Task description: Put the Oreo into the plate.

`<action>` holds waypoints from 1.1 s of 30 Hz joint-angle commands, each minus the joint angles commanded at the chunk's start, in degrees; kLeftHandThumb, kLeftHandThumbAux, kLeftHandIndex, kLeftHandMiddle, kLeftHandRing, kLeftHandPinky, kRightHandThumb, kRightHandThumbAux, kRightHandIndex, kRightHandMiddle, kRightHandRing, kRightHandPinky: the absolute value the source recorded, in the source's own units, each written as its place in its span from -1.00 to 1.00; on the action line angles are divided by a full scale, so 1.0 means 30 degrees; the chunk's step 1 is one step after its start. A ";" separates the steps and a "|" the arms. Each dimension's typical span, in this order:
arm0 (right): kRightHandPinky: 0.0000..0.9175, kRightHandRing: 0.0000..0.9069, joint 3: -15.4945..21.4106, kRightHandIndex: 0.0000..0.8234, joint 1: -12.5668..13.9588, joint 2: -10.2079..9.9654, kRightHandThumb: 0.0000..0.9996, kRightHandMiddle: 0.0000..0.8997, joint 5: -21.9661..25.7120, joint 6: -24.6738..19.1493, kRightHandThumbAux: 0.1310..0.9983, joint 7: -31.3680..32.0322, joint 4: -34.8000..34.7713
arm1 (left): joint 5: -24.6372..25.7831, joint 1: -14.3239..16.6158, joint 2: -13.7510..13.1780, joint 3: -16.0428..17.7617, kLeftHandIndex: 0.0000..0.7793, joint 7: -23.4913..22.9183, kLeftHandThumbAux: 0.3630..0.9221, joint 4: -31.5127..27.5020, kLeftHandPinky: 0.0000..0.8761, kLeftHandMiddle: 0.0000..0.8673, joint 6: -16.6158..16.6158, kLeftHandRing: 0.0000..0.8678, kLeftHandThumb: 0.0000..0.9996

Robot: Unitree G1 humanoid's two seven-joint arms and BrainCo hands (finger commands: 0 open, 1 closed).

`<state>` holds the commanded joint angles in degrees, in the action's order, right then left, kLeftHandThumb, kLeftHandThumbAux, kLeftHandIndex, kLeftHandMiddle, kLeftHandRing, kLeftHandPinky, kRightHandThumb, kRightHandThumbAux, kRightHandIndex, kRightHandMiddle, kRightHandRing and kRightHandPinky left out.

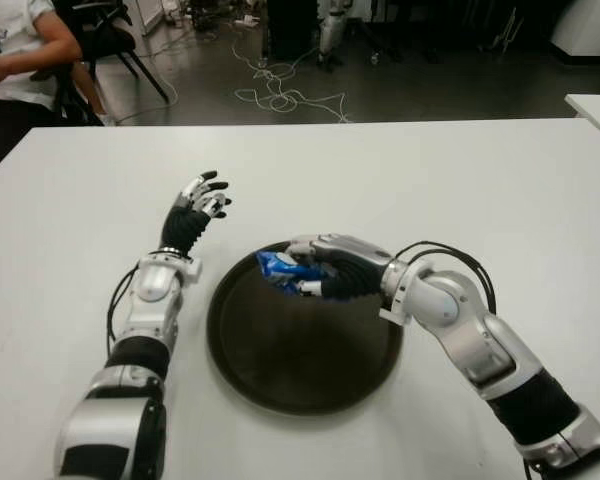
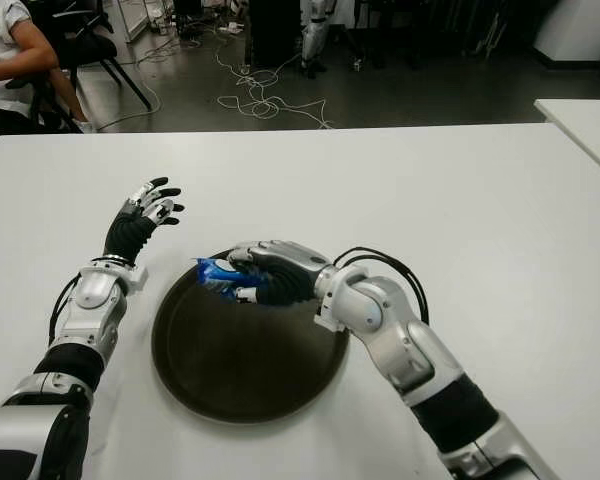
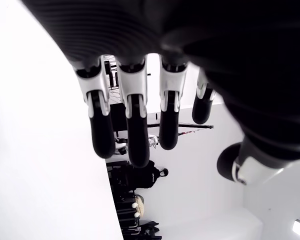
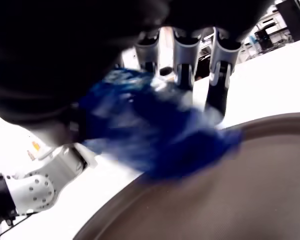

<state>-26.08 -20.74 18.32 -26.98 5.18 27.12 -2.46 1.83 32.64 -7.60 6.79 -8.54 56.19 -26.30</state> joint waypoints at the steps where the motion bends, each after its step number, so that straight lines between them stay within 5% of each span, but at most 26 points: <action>1: -1.00 -1.00 0.0029 -1.00 -0.0021 0.0022 -1.00 -1.00 -0.0012 0.0114 -0.48 -0.0022 0.0083 | 0.0013 0.0009 0.0000 0.0009 -0.58 -0.0020 -0.36 0.0007 -0.43 -0.46 0.0032 -0.33 0.45; 19: -1.00 -1.00 0.1723 -1.00 -0.0533 0.0674 -0.95 -1.00 0.0163 0.1184 -0.69 -0.1011 0.1377 | -0.0176 0.0015 -0.0149 -0.0142 -0.60 -0.0117 -0.37 -0.0313 -0.26 -0.41 0.0737 -0.28 0.40; 25: -1.00 -1.00 0.3472 -1.00 -0.0062 0.1984 -0.94 -1.00 0.1510 -0.0006 -0.75 0.0461 -0.0815 | -0.0182 -0.0033 -0.0073 -0.0132 -0.60 -0.0049 -0.42 -0.0289 -0.22 -0.39 0.0332 -0.26 0.36; 33: -1.00 -1.00 0.4962 -1.00 -0.0425 0.3152 -0.90 -1.00 0.3152 0.0073 -0.74 0.1221 0.0696 | -0.0163 0.0060 -0.0055 -0.0082 -0.60 -0.0004 -0.50 0.0001 -0.18 -0.43 0.0019 -0.27 0.35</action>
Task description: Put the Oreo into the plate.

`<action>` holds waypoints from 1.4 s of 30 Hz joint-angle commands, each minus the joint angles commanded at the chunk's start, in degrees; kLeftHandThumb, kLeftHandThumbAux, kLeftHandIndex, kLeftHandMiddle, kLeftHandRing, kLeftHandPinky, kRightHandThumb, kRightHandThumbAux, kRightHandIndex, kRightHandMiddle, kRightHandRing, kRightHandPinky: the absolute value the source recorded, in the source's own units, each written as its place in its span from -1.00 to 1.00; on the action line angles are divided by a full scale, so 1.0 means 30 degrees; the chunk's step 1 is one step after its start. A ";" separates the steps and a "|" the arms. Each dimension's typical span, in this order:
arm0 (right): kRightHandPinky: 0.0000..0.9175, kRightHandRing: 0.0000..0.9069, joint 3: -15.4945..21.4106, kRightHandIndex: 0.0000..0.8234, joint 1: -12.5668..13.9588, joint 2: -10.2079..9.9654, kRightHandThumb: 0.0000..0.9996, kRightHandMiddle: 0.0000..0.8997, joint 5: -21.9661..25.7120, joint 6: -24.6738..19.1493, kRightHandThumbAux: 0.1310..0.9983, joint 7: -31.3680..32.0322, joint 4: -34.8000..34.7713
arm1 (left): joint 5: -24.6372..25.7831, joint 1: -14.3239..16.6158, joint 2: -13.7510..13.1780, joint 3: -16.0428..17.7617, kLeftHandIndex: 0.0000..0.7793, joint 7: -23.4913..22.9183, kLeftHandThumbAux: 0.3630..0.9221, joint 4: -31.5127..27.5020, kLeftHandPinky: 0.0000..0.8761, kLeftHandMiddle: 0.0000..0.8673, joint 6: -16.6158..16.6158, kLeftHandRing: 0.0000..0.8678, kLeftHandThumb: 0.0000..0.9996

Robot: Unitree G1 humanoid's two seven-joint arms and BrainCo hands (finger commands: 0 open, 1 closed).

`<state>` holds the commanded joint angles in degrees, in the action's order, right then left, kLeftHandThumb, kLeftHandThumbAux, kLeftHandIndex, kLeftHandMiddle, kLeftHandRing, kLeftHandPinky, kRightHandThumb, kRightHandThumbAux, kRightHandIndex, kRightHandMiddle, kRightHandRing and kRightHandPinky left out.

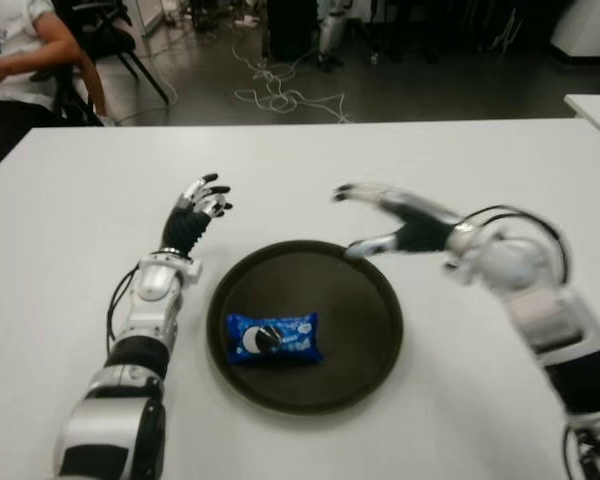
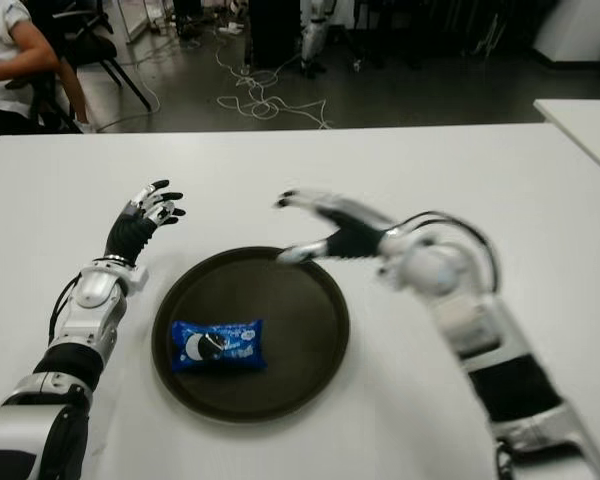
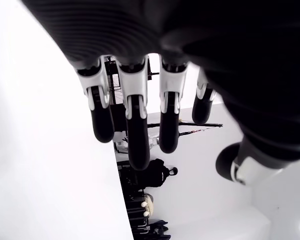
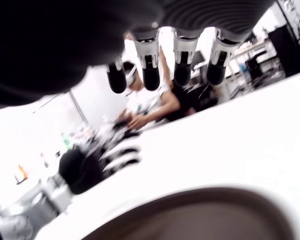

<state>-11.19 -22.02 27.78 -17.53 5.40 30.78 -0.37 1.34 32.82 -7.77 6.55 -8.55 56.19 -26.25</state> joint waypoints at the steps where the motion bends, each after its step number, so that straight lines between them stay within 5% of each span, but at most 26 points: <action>1: -1.00 -1.00 0.0085 -1.00 0.0126 -0.0021 -0.89 -1.00 0.0043 -0.0127 -0.74 -0.0103 -0.0158 | 0.0003 0.0015 0.0007 0.0007 -0.60 0.0009 -0.50 0.0042 -0.19 -0.43 -0.0005 -0.27 0.35; 6: -1.00 -1.00 0.0765 -1.00 -0.0141 -0.0086 -0.91 -1.00 0.0286 0.0328 -0.69 -0.1161 0.1437 | 0.0039 0.0099 0.0035 0.0045 -0.61 0.0030 -0.48 0.0181 -0.20 -0.44 0.0030 -0.29 0.34; 9: -0.91 -0.96 0.2798 -1.00 -0.0692 -0.1401 -0.92 -0.97 0.2202 0.2392 -0.58 -0.3690 0.6114 | 0.0089 0.0140 0.0053 0.0079 -0.61 -0.0005 -0.47 0.0220 -0.20 -0.44 0.0037 -0.29 0.33; 13: -0.49 -0.60 0.4532 -0.83 -0.2097 -0.3045 -0.83 -0.63 0.3724 0.4151 -0.23 -0.6408 1.2728 | -0.0024 0.0206 0.0031 0.0031 -0.64 0.0099 -0.47 0.0307 -0.20 -0.46 0.0047 -0.31 0.30; 19: -0.15 -0.28 0.6055 -0.52 -0.4041 -0.3797 -0.63 -0.33 0.4431 0.4335 0.06 -0.9875 2.0628 | -0.0079 0.0206 0.0043 -0.0003 -0.63 0.0065 -0.45 0.0451 -0.22 -0.47 -0.0105 -0.30 0.30; 27: -0.02 -0.09 0.7935 -0.35 -0.5792 -0.4355 -0.67 -0.19 0.6813 0.1526 0.14 -1.0121 2.0774 | -0.0085 0.0178 0.0004 -0.0025 -0.62 -0.0018 -0.41 0.0322 -0.20 -0.48 -0.0168 -0.30 0.32; 33: -0.06 -0.06 0.7465 -0.32 -0.5160 -0.5342 -0.74 -0.16 0.6577 0.3322 0.14 -1.0395 2.0171 | -0.0050 0.0133 0.0074 -0.0012 -0.61 -0.0009 -0.41 0.0339 -0.19 -0.48 -0.0195 -0.30 0.32; 42: -0.07 -0.10 0.7191 -0.32 -0.5431 -0.5012 -0.76 -0.17 0.6336 0.4545 0.16 -0.9551 2.1593 | -0.0268 0.0156 0.0053 -0.0156 -0.63 0.0105 -0.39 0.0271 -0.22 -0.44 -0.0199 -0.29 0.30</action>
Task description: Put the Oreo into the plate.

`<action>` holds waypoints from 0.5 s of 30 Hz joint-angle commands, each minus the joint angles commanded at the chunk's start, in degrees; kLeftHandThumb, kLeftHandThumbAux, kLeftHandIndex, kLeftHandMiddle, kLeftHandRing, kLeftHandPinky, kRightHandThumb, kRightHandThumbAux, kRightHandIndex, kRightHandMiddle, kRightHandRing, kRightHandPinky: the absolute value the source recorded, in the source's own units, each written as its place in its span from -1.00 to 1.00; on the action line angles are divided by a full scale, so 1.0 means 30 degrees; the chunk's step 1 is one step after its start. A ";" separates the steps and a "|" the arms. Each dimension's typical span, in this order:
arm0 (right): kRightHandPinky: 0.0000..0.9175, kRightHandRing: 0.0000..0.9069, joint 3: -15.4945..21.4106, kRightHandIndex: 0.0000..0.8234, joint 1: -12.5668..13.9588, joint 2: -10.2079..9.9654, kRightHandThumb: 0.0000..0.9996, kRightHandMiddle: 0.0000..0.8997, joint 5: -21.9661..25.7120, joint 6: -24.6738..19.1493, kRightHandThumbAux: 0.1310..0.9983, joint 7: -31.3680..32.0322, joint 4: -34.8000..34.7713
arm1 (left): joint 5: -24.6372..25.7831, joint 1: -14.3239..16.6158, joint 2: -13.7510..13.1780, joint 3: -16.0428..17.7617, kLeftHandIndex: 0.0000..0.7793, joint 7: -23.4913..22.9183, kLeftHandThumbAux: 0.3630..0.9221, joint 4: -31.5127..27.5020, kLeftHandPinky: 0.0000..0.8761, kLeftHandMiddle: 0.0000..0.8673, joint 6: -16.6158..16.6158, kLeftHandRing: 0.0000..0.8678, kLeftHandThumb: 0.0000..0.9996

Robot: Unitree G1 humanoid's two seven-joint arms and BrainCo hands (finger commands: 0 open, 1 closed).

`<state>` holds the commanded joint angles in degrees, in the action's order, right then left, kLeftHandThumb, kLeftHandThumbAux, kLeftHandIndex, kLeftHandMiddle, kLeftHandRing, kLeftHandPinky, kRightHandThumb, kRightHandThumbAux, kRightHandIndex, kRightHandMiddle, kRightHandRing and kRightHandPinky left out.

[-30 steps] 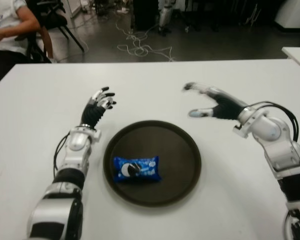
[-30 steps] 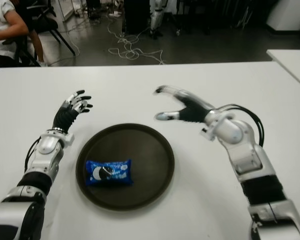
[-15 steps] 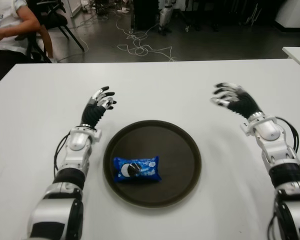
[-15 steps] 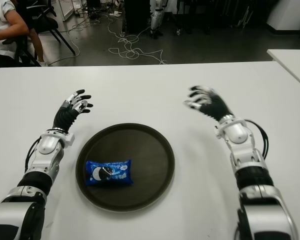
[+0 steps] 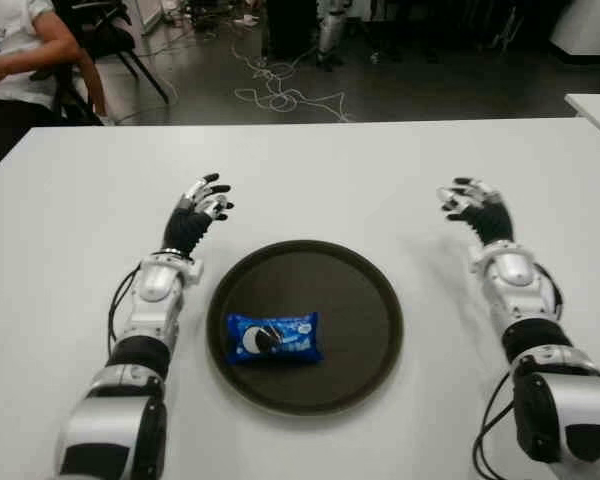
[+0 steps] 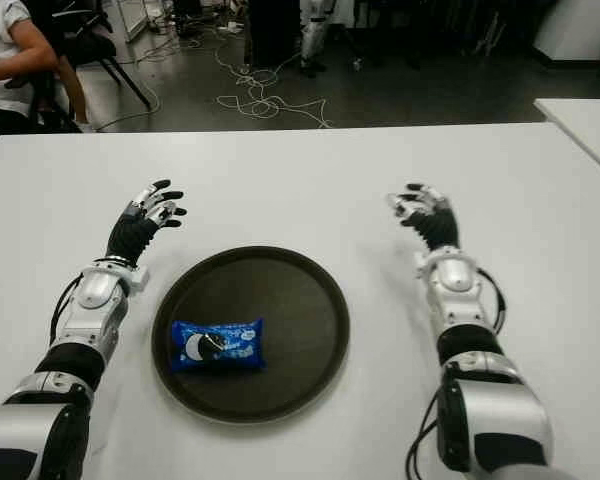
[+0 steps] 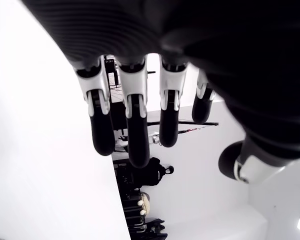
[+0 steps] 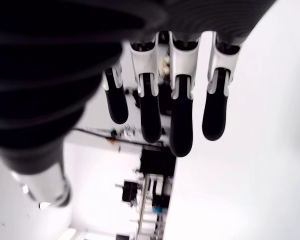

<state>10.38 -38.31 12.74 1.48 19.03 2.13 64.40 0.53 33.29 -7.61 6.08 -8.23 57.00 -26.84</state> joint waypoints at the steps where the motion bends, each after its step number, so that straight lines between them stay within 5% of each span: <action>1: -0.08 -0.10 -0.0059 -0.32 -0.0020 0.0038 -0.77 -0.18 -0.0060 0.0077 0.16 0.0069 0.0095 | -0.0001 -0.0021 0.0003 -0.0003 -0.63 0.0002 -0.39 -0.0034 -0.22 -0.44 0.0009 -0.29 0.30; 15: -0.12 -0.20 -0.1477 -0.39 0.0059 -0.0045 -0.68 -0.26 -0.1672 0.1296 0.27 -0.1042 0.0326 | 0.0041 0.0020 -0.0091 -0.0049 -0.63 -0.0016 -0.37 0.0096 -0.19 -0.45 0.0088 -0.29 0.33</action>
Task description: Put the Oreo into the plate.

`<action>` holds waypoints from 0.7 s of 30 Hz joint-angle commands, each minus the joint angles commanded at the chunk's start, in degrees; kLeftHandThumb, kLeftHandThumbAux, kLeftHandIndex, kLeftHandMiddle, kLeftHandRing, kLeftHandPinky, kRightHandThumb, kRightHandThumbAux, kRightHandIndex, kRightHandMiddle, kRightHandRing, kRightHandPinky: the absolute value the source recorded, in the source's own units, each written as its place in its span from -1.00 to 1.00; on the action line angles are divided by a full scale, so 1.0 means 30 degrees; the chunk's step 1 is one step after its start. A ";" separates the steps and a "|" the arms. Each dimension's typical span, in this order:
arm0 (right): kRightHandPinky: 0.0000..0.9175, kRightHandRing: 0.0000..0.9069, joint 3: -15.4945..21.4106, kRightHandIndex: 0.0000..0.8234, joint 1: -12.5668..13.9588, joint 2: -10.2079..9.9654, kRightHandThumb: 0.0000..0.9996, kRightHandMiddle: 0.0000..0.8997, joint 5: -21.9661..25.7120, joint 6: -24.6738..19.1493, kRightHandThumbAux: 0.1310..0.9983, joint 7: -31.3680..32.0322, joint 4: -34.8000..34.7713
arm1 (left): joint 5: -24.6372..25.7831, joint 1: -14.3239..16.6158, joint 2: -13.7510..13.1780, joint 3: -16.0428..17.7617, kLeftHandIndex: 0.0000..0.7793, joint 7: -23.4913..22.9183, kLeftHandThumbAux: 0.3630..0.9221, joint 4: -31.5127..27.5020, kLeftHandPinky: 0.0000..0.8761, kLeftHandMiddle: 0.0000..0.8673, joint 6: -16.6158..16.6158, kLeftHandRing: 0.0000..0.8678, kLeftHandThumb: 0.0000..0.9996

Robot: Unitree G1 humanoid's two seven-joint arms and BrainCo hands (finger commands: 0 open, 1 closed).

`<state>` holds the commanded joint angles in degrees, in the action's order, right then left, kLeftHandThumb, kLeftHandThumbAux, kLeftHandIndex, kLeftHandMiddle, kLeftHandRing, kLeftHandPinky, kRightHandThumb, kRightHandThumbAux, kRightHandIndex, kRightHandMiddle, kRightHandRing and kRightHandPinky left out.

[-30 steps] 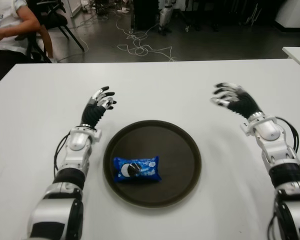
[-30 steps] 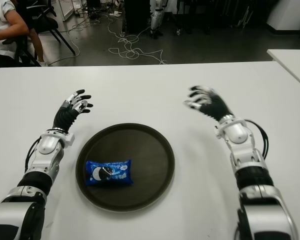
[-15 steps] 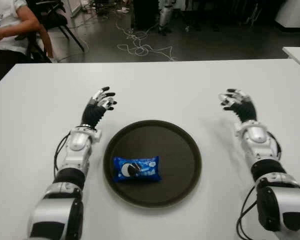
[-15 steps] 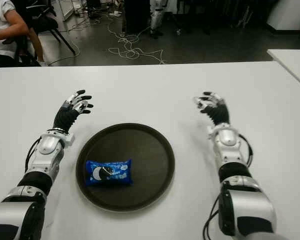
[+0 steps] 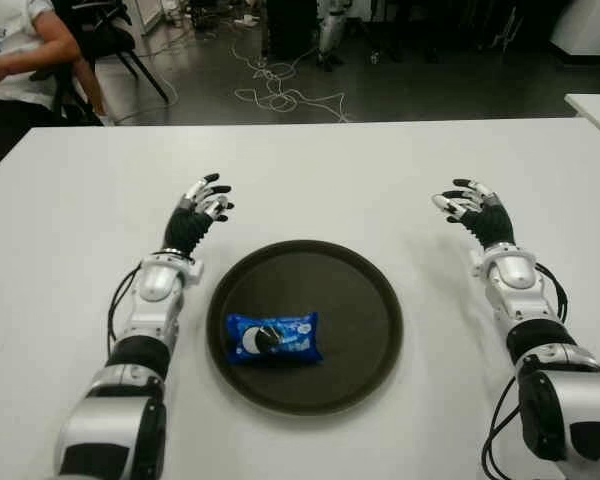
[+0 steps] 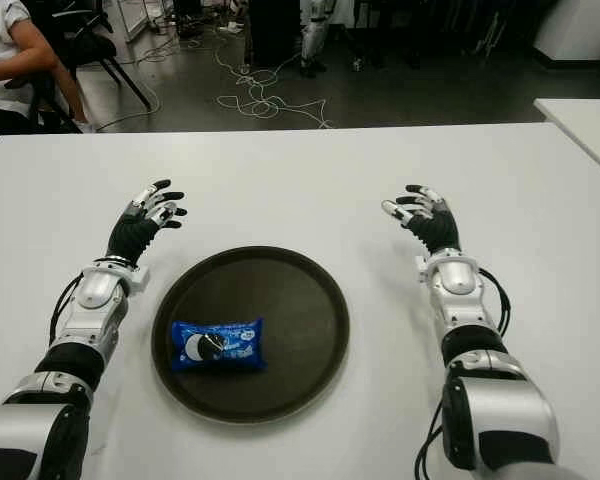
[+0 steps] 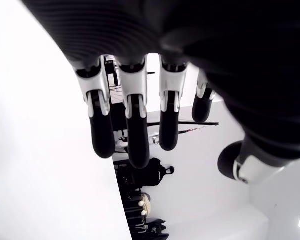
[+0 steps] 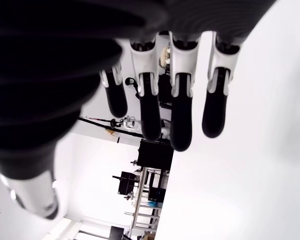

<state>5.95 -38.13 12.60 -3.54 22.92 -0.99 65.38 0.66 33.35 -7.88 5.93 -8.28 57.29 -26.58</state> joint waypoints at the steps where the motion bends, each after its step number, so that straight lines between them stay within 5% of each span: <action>1: -0.14 -0.22 -0.0178 -0.40 0.0048 -0.0127 -0.65 -0.27 -0.0204 0.0185 0.28 -0.0240 -0.0111 | -0.0004 0.0021 -0.0009 -0.0005 -0.63 -0.0017 -0.38 0.0034 -0.19 -0.44 0.0005 -0.29 0.33; 11: -0.18 -0.28 -0.1377 -0.47 0.0706 -0.1253 -0.59 -0.33 -0.1301 0.1096 0.29 -0.1709 -0.2350 | 0.0041 0.0204 0.0013 -0.0033 -0.61 -0.0146 -0.41 0.0367 -0.24 -0.42 -0.0156 -0.28 0.38; 16: -0.20 -0.28 -0.2020 -0.49 0.2281 -0.1814 -0.59 -0.32 -0.1729 0.2408 0.24 -0.1976 -0.4663 | -0.0042 0.0206 0.0060 -0.0113 -0.63 -0.0107 -0.43 0.0401 -0.23 -0.42 -0.0232 -0.28 0.35; 21: -0.21 -0.28 -0.2047 -0.49 0.2885 -0.1802 -0.60 -0.31 -0.1564 0.3007 0.19 -0.1577 -0.5351 | -0.0102 0.0132 0.0089 -0.0175 -0.63 -0.0041 -0.42 0.0343 -0.24 -0.43 -0.0295 -0.28 0.35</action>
<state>-0.19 -29.48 7.20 -8.23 31.94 -5.73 49.33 0.35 33.75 -7.61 5.41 -8.41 58.32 -27.46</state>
